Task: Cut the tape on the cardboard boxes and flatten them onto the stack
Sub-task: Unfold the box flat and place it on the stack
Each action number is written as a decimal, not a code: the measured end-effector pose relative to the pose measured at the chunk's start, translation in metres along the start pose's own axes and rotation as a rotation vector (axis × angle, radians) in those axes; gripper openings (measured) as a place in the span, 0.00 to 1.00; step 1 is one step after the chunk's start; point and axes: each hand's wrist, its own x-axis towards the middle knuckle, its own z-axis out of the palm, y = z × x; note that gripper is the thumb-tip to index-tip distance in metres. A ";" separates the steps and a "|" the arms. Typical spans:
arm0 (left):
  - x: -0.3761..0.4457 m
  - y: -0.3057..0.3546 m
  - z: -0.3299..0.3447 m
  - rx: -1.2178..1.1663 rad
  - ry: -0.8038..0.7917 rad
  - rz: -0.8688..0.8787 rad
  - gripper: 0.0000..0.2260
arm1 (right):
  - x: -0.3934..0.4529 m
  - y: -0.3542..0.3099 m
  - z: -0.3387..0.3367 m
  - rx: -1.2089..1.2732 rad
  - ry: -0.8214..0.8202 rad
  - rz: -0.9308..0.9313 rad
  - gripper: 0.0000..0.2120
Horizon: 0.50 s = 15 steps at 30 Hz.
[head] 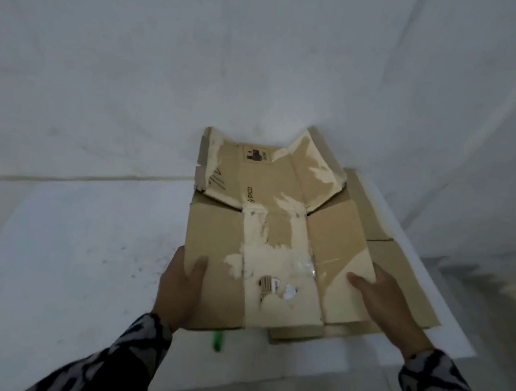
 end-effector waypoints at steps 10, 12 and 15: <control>0.005 -0.012 0.167 0.132 -0.234 -0.441 0.21 | 0.095 0.093 -0.100 -0.205 -0.010 0.110 0.21; 0.007 -0.018 0.176 0.175 -0.230 -0.445 0.20 | 0.103 0.108 -0.103 -0.207 -0.014 0.137 0.22; 0.010 -0.025 0.180 0.232 -0.223 -0.435 0.21 | 0.113 0.124 -0.107 -0.209 -0.047 0.143 0.25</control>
